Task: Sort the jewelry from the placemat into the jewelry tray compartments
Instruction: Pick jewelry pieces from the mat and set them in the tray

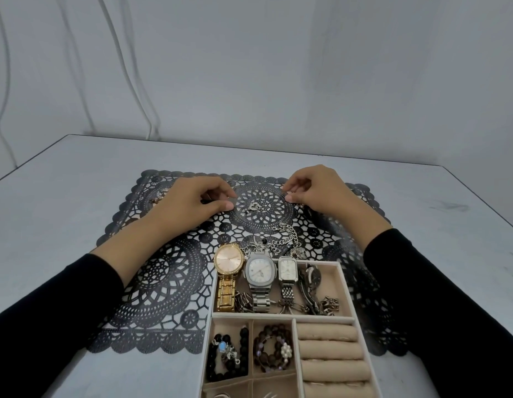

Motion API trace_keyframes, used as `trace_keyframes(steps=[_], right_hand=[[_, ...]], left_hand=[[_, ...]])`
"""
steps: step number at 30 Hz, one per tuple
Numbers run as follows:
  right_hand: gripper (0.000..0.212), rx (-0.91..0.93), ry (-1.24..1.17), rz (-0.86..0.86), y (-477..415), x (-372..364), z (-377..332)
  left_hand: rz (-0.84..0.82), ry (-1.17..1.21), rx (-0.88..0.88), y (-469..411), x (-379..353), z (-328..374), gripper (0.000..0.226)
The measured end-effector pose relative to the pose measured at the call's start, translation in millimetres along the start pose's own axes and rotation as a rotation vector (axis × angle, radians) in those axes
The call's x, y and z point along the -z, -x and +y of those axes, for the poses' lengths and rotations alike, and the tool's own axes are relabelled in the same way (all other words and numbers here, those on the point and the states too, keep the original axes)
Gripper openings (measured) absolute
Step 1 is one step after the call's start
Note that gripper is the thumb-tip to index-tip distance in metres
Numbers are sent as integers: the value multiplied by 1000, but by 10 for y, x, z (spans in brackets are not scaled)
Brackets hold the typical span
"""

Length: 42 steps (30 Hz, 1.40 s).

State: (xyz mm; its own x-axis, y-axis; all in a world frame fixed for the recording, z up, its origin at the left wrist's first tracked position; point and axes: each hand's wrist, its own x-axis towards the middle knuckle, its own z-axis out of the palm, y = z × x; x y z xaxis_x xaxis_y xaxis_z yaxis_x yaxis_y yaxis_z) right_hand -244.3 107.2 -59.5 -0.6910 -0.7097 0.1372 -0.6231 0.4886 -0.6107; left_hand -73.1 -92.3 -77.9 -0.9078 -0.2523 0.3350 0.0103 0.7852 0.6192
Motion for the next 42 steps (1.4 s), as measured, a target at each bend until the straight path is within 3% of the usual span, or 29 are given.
trace_keyframes(steps=[10, 15, 22, 42], right_hand=[[9, 41, -85, 85, 134, 13, -1], [9, -16, -312, 171, 259, 56, -38], [14, -202, -672, 118, 597, 128, -164], [16, -19, -722, 174, 1882, 270, -409]], left_hand=[[86, 82, 62, 22, 5, 7, 11], [129, 225, 100, 56, 40, 22, 14], [207, 332, 164, 235, 101, 58, 12], [216, 470, 84, 1175, 168, 871, 14]])
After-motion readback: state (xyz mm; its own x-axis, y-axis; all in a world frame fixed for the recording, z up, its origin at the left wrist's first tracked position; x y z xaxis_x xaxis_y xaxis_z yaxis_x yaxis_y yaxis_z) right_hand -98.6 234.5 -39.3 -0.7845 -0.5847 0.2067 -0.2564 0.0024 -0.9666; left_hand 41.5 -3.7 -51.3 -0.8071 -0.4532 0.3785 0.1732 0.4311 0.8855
